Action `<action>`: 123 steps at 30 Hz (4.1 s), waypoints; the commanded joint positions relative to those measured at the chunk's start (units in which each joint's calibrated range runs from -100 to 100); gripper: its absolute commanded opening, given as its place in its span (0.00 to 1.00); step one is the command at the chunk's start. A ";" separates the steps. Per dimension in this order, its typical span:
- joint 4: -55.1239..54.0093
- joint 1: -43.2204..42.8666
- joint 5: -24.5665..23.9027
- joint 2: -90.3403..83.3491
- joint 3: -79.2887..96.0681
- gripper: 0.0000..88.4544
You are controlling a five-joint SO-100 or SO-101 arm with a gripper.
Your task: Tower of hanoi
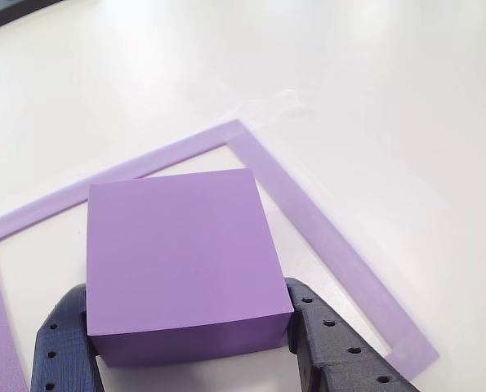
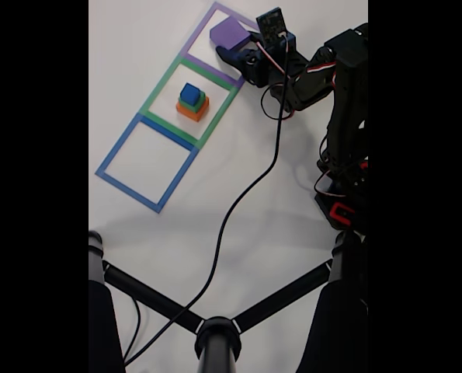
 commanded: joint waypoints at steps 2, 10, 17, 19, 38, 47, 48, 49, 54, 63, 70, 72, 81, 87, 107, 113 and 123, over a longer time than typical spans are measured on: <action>-1.69 -0.58 0.99 -0.64 -0.32 0.17; 3.89 -1.35 0.99 -9.22 2.68 0.16; 25.75 -3.18 0.99 -29.81 3.13 0.15; 34.49 -3.63 0.99 -36.14 1.59 0.15; 123.60 -13.09 0.99 -63.38 -51.39 0.14; 137.93 -20.48 0.99 -65.39 -63.47 0.14; 138.33 -21.63 0.99 -66.03 -63.47 0.14; 138.74 -22.54 0.99 -66.59 -63.47 0.14; 140.92 -27.96 0.99 -69.39 -63.47 0.14; 141.00 -38.25 0.99 -73.64 -58.84 0.14; 121.17 -42.52 0.99 -77.81 -35.49 0.14; 113.49 -42.60 0.99 -77.97 -28.31 0.15; 74.07 -43.13 0.99 -72.52 3.95 0.15; 51.41 -43.51 0.99 -58.18 11.04 0.15; 5.76 -44.96 0.99 -12.66 4.77 0.14; 3.25 -46.10 0.99 -7.62 1.13 0.15; 1.79 -45.65 0.99 -4.17 -0.50 0.18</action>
